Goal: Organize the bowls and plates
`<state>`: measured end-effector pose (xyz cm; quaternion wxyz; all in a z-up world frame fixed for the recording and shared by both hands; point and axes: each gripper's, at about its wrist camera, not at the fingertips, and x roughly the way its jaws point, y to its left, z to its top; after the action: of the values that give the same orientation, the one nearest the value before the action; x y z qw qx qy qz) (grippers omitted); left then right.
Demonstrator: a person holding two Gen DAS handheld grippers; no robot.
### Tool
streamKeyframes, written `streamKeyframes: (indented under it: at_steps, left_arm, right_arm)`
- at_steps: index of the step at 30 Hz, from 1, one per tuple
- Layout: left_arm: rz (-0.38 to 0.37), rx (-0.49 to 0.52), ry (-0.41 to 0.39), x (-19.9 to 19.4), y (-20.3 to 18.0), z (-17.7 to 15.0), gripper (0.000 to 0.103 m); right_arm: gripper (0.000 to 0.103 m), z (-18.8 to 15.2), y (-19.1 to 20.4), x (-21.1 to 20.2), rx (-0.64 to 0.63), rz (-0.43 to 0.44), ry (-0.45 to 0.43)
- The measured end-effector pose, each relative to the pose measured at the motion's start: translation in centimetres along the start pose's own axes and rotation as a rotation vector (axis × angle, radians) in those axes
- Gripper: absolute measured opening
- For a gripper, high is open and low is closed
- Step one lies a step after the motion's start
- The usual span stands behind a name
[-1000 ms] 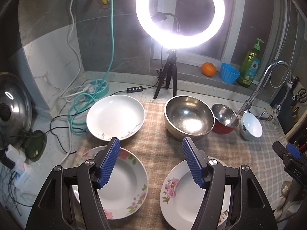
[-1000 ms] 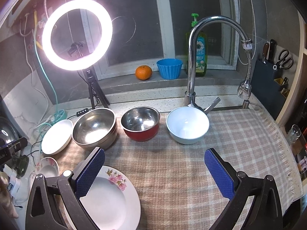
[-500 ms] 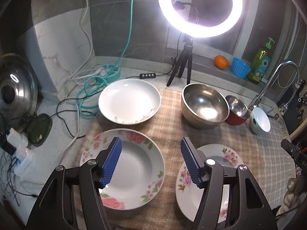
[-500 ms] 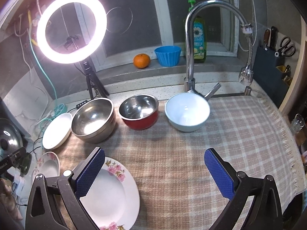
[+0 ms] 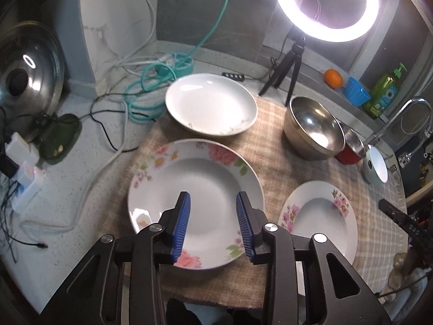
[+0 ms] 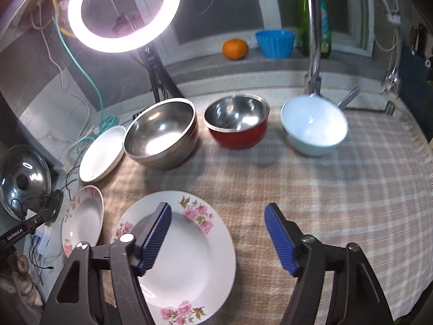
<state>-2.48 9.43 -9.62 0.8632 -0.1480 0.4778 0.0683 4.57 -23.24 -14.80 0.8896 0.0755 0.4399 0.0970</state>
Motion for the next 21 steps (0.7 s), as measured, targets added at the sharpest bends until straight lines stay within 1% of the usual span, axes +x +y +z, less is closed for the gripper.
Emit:
streamKeyframes:
  at_steps: [2,5,10,13,14,16,21]
  left_arm:
    - [-0.028,0.014,0.034,0.7,-0.5,-0.5,0.024]
    - [-0.075,0.045,0.084,1.8,-1.8,-1.2,0.019]
    - [-0.182,0.087,0.186,3.7,-4.1,-2.1,0.014]
    - [-0.236,0.076,0.25,4.9,-4.6,-2.5,0.014]
    - [-0.247,0.071,0.268,5.3,-4.7,-2.6,0.014]
    - [-0.255,0.069,0.288,5.8,-4.9,-2.7,0.014]
    - [-0.256,0.07,0.314,6.6,-5.2,-2.5,0.014]
  right_arm:
    - [0.057,-0.5,-0.1,1.1,0.015,0.014,0.043]
    - [0.055,-1.4,-0.5,2.1,0.038,0.027,0.088]
    - [0.053,-2.4,-1.6,3.0,0.086,0.04,0.135]
    - [0.045,-2.8,-2.4,3.4,0.116,0.054,0.157]
    - [0.043,-3.0,-2.7,3.6,0.131,0.062,0.168]
    - [0.043,-3.2,-3.2,3.9,0.158,0.077,0.184]
    - [0.043,-3.7,-4.3,4.4,0.207,0.101,0.211]
